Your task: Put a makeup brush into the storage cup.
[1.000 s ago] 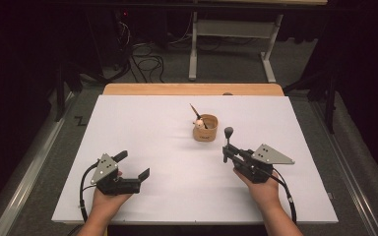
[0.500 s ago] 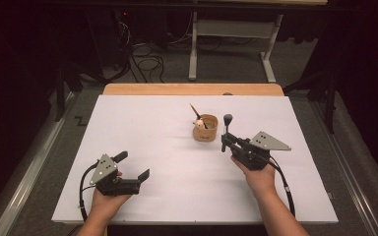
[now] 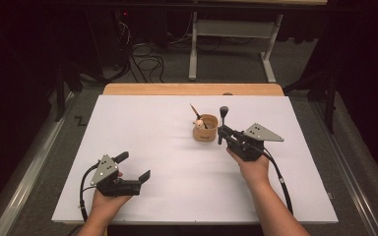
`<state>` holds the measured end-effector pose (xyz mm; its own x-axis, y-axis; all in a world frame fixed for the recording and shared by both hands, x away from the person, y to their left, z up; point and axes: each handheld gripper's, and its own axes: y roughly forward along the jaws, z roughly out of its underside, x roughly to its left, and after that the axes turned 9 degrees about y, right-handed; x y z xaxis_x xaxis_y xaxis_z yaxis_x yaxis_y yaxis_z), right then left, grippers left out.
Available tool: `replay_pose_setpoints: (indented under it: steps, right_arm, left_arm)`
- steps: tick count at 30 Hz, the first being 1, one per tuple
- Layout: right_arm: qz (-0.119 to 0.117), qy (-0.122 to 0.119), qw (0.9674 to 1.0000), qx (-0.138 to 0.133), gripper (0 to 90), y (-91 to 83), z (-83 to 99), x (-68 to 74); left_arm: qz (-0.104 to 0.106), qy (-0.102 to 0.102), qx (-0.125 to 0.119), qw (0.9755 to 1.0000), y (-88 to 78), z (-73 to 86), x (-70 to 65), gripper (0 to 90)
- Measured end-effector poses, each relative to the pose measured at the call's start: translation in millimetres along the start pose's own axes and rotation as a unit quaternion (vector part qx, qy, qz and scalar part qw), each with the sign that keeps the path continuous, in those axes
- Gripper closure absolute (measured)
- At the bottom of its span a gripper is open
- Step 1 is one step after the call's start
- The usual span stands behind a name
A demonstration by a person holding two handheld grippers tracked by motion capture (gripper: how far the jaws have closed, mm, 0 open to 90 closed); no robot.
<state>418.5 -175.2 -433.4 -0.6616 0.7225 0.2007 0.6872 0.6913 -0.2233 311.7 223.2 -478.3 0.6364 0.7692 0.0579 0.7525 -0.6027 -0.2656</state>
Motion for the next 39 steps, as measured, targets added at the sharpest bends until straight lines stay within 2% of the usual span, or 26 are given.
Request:
replay_pose_setpoints:
  steps: [8, 12, 29, 39]
  right_arm:
    - [0.007, 0.005, 1.0000, 0.004, 80.6, 6.0, -5.3, -1.9]
    - [0.007, -0.003, 1.0000, 0.000, 80.6, 9.0, -11.1, -1.8]
    - [0.013, -0.004, 0.9999, -0.008, 80.6, 22.8, -27.7, 0.1]
    - [0.017, -0.010, 0.9998, -0.007, 80.6, 37.0, -35.6, 2.1]
  left_arm:
    - [0.002, 0.002, 0.001, 1.0000, 0.6, -0.1, -1.1, 0.1]
    - [0.003, 0.000, -0.002, 1.0000, 0.3, -0.3, -1.2, 0.1]
    - [0.005, -0.008, -0.005, 0.9999, -1.1, -0.1, 0.2, 0.1]
    - [0.007, -0.012, -0.009, 0.9999, -1.8, 0.1, 1.0, 0.1]
